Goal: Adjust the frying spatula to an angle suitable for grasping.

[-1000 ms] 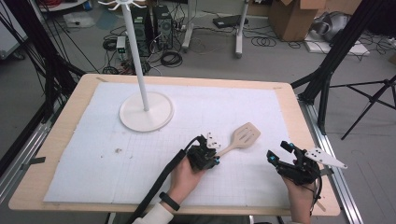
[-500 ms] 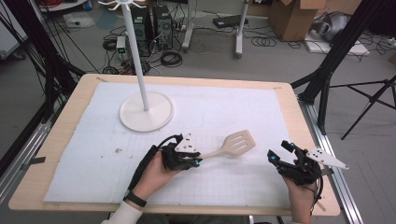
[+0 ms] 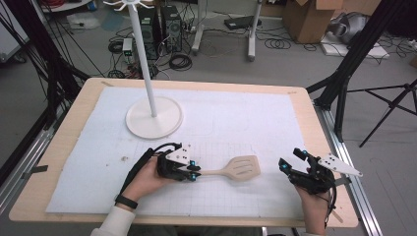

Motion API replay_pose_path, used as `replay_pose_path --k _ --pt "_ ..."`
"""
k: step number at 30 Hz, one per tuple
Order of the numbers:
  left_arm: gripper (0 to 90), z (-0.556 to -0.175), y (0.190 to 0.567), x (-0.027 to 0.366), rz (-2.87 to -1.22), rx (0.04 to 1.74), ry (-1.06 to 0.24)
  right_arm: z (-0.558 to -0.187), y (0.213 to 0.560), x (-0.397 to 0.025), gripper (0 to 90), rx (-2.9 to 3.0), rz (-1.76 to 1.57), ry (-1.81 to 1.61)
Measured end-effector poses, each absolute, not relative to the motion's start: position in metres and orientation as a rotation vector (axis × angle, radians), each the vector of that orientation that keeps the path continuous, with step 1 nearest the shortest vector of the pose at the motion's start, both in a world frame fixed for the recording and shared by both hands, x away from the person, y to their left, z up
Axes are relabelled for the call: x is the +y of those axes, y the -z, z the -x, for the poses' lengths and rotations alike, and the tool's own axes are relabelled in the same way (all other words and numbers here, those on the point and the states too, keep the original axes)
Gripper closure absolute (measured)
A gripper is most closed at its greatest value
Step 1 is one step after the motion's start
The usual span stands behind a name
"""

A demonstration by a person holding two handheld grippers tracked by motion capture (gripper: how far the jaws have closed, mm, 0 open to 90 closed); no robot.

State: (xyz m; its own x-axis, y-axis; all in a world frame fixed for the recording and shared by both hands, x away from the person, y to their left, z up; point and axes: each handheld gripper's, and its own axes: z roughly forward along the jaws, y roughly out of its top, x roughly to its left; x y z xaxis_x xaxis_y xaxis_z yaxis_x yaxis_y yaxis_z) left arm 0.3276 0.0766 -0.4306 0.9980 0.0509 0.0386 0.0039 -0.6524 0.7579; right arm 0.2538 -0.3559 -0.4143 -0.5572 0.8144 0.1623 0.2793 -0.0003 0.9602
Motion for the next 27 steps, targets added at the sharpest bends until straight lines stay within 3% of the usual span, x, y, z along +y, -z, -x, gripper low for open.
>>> replay_pose_path --k 7,17,20,27 --pt "75.3 -0.333 0.434 0.077 -2.296 -0.052 -0.05 -0.254 0.414 -0.355 23.1 1.835 -1.12 -1.582" --pt "73.7 -0.333 0.436 0.077 -2.294 -0.051 -0.045 -0.256 0.416 -0.354 23.1 1.847 -1.117 -1.569" --pt "58.7 -0.334 0.429 0.08 -2.214 0.041 -0.055 -0.256 0.416 -0.353 23.1 1.857 -1.127 -1.563" --pt "38.0 -0.329 0.413 0.098 -2.127 0.145 -0.087 -0.253 0.414 -0.352 23.1 1.862 -1.11 -1.564"
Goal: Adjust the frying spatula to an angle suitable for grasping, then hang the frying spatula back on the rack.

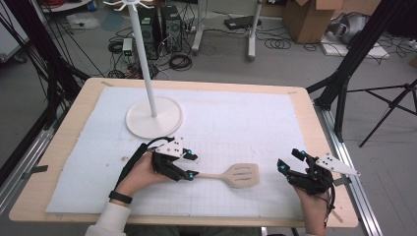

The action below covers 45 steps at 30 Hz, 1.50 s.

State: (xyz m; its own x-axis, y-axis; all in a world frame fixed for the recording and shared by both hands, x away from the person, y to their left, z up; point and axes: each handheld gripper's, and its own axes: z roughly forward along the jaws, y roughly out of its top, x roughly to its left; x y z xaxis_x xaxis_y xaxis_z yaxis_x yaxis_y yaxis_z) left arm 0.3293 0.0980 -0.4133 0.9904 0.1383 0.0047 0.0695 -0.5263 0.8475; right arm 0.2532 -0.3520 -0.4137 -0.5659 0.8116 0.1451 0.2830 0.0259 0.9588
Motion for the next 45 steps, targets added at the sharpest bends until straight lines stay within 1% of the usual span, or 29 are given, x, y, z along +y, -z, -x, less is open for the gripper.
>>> replay_pose_path --k 2,8,21,28,39,45 --pt "32.7 -0.326 0.409 0.107 -2.108 0.164 -0.123 -0.253 0.412 -0.351 23.1 1.865 -1.098 -1.568" --pt "27.3 -0.319 0.404 0.14 -2.016 0.243 -0.17 -0.257 0.407 -0.344 23.0 1.906 -1.037 -1.575" --pt "21.7 -0.305 0.404 0.188 -1.897 0.332 -0.274 -0.276 0.392 -0.321 23.1 2.076 -0.83 -1.603" --pt "19.2 -0.299 0.415 0.215 -1.83 0.396 -0.312 -0.285 0.387 -0.31 23.1 2.136 -0.76 -1.645" --pt "18.5 -0.293 0.406 0.227 -1.732 0.399 -0.313 -0.289 0.384 -0.303 23.0 2.156 -0.729 -1.666" --pt "18.5 -0.294 0.409 0.225 -1.752 0.392 -0.305 -0.294 0.381 -0.296 23.0 2.197 -0.68 -1.666"
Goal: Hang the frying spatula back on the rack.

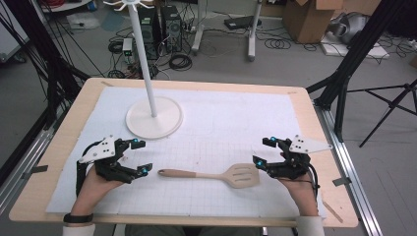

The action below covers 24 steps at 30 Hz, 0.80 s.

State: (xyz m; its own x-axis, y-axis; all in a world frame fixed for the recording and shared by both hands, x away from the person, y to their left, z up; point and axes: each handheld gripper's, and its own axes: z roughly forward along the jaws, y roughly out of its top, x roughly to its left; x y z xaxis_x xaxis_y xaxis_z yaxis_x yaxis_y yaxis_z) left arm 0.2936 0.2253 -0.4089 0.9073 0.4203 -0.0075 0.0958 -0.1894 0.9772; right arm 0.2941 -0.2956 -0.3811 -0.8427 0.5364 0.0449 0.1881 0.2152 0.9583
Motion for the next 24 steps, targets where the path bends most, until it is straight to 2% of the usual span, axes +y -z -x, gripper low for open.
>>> replay_pose_path --k 5,24 --pt "18.5 -0.293 0.41 0.225 -1.747 0.383 -0.304 -0.3 0.377 -0.286 22.7 2.247 -0.64 -1.681" --pt "18.6 -0.286 0.411 0.227 -1.764 0.379 -0.289 -0.324 0.38 -0.207 24.5 2.627 -0.373 -1.505"
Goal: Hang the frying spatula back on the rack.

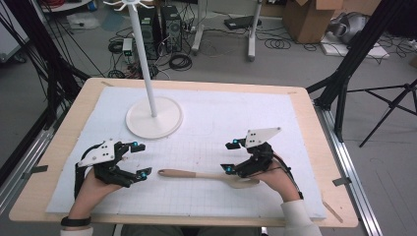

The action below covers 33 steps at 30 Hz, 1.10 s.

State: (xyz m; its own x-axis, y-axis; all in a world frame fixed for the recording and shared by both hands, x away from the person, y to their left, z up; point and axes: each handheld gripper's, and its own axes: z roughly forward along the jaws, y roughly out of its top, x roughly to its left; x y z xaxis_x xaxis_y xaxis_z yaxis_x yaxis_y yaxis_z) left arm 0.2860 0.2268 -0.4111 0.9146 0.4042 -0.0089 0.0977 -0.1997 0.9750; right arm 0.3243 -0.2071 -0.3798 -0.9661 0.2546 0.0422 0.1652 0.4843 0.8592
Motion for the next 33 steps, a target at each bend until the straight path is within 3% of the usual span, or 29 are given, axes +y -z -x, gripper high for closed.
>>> replay_pose_path --k 17,33 --pt "19.1 -0.285 0.414 0.224 -1.783 0.371 -0.271 -0.329 0.392 -0.158 29.0 2.837 -0.261 -1.227" --pt "19.0 -0.285 0.416 0.221 -1.797 0.374 -0.248 -0.331 0.408 -0.13 49.9 2.969 -0.198 -0.951"
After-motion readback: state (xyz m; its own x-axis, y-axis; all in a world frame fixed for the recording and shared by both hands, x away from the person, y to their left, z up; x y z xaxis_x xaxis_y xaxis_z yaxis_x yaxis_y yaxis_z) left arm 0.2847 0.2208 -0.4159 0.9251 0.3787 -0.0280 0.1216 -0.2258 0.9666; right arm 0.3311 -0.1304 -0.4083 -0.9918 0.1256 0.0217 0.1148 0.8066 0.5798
